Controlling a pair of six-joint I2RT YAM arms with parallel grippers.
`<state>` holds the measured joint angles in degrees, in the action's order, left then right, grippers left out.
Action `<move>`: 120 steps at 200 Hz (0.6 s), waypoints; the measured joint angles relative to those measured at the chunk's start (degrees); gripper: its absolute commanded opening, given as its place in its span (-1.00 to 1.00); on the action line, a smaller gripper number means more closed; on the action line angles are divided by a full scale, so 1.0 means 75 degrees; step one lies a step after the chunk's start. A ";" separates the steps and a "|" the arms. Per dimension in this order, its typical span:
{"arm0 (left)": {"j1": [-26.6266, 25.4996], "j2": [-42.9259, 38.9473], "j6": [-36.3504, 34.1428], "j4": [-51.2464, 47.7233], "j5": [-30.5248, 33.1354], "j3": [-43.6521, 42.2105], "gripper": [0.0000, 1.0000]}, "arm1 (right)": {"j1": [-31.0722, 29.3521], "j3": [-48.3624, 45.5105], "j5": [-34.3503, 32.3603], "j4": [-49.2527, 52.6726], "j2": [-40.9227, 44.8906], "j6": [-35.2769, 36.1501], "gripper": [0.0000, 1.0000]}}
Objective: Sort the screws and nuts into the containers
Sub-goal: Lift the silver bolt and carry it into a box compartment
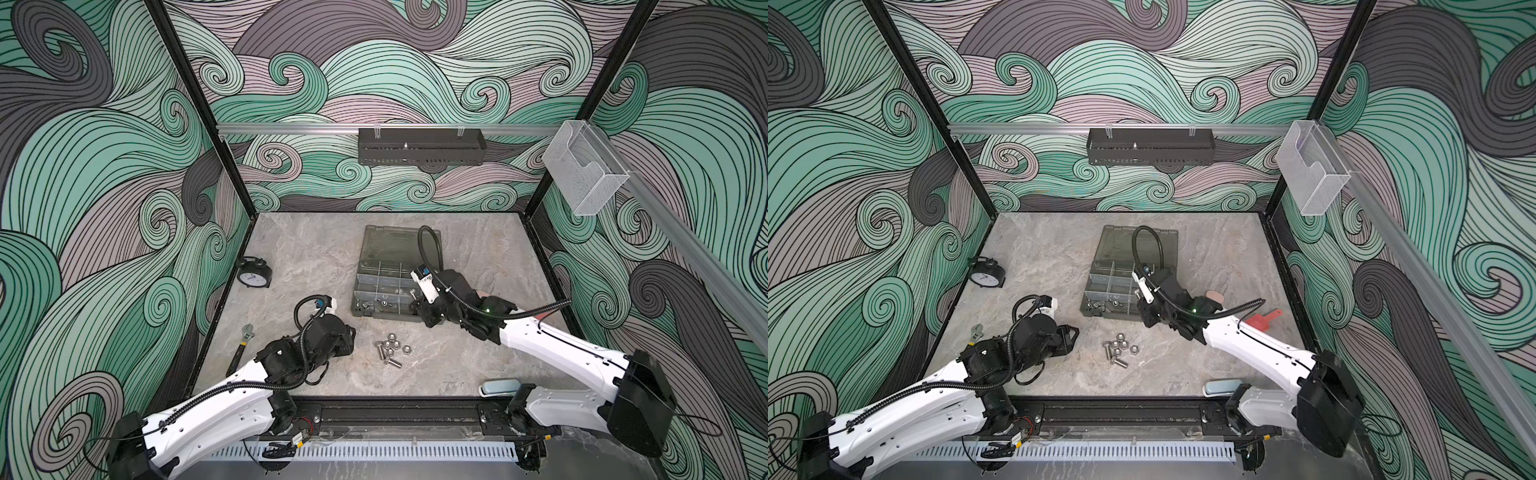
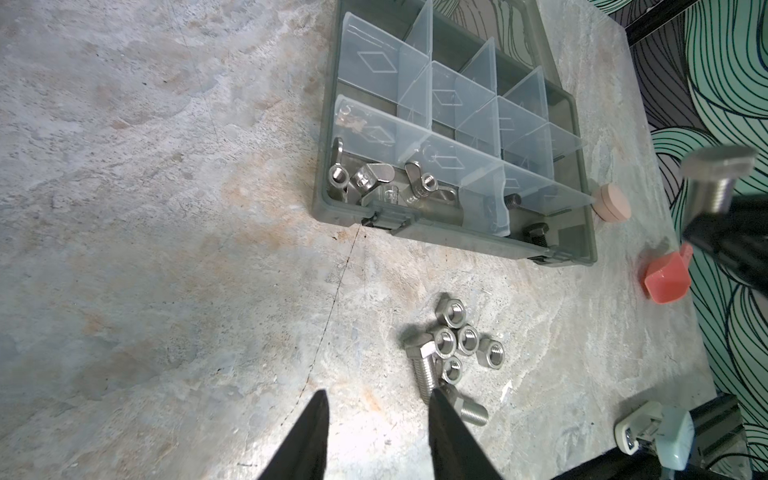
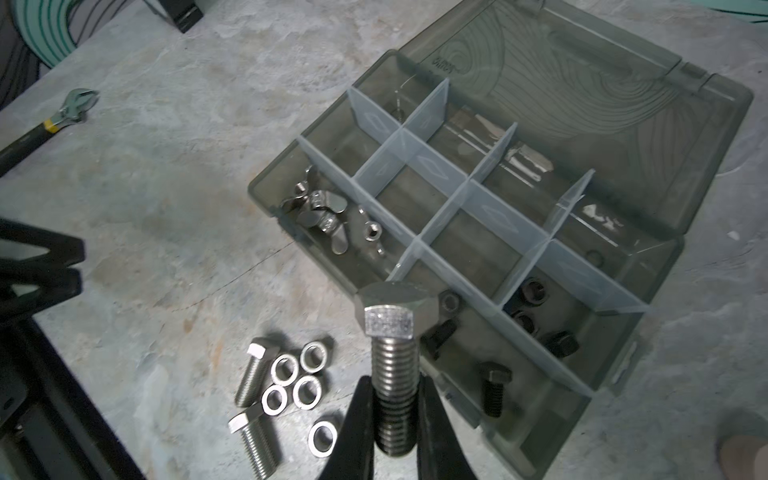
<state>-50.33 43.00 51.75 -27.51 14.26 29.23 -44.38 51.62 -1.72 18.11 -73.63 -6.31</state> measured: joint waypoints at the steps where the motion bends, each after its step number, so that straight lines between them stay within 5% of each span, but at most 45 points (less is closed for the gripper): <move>1: 0.0000 0.0000 0.0000 0.0000 0.0000 0.0000 -0.15 | 0.0023 0.0015 0.0006 0.0003 -0.0020 0.0012 -0.70; 60: 0.0000 -0.0003 -0.0003 0.0015 -0.0041 0.0000 -0.15 | 0.1134 0.1020 0.0423 0.0108 -0.2040 0.0965 -0.70; 120: 0.0000 -0.0003 0.0082 0.0108 -0.0187 -0.0073 -0.15 | 0.1335 0.1632 0.0612 0.0195 -0.3019 0.1239 -0.66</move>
<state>-50.33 42.98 52.36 -26.70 12.86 28.69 -34.37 63.86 2.87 19.57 -96.27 2.98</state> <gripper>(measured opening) 0.424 0.167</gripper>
